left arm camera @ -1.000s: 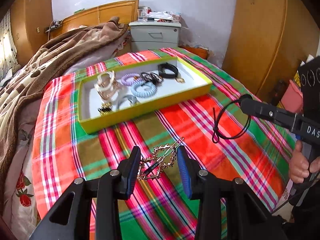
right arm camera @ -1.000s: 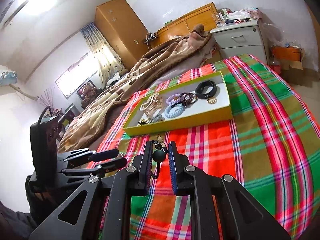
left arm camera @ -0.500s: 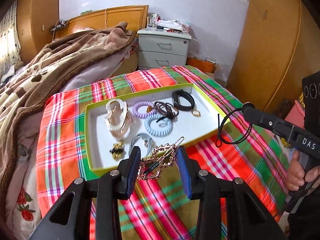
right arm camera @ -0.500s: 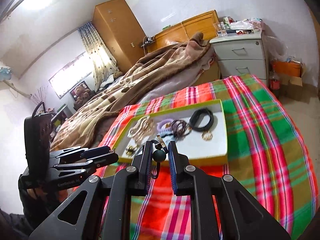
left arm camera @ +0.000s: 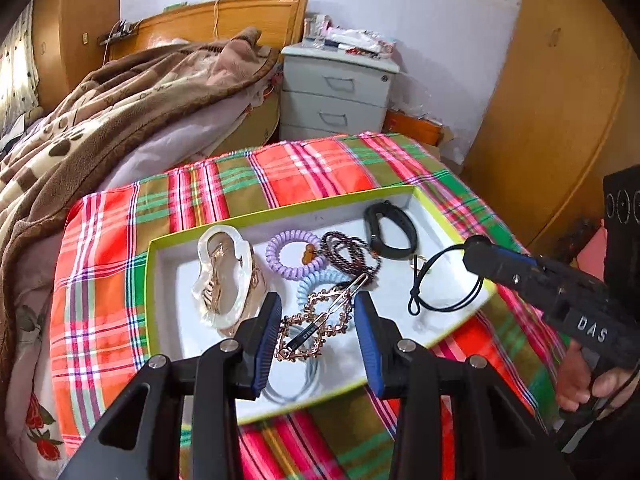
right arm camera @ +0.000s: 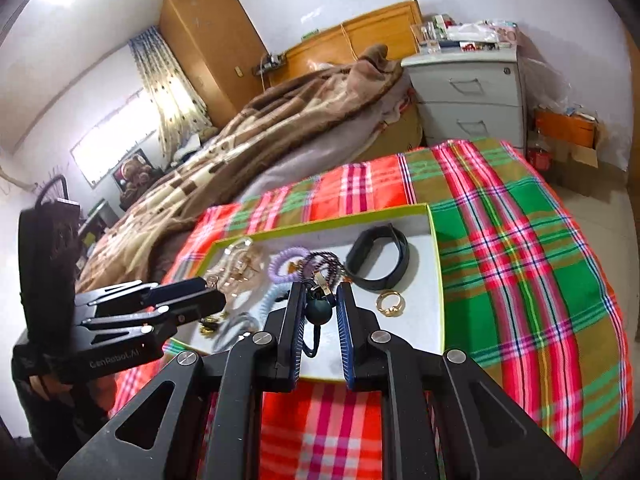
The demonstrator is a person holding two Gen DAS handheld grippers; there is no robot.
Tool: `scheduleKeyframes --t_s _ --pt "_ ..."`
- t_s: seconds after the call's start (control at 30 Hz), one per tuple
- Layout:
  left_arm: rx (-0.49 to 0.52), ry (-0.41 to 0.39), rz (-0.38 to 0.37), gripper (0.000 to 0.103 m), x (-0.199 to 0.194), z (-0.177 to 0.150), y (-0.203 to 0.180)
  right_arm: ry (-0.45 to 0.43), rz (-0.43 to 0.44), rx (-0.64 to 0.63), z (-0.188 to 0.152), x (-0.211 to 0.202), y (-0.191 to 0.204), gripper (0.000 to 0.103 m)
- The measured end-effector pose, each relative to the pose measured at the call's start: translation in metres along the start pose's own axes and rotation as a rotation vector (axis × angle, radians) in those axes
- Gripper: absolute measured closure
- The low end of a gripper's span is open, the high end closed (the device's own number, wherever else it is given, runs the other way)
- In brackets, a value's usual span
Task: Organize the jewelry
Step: 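Carry the black cord and gold pendant into the box and open both tools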
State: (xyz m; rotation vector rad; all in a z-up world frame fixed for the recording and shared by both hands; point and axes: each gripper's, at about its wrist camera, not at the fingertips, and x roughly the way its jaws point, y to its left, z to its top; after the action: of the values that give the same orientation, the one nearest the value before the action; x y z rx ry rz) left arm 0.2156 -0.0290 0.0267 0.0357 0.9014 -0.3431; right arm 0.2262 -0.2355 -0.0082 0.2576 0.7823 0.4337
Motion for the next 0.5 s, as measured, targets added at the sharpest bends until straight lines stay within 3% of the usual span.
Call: scheduleKeyframes --t_s 0.17,0.5 --pt "-0.006 0.037 -0.001 0.064 0.021 0.003 -0.001 0.059 -0.028 -0.010 -0.001 0.018 -0.008 0.087" --pt "-0.007 0.089 0.002 0.064 0.044 -0.003 -0.005 0.136 -0.179 -0.091 -0.008 0.035 -0.014 0.086"
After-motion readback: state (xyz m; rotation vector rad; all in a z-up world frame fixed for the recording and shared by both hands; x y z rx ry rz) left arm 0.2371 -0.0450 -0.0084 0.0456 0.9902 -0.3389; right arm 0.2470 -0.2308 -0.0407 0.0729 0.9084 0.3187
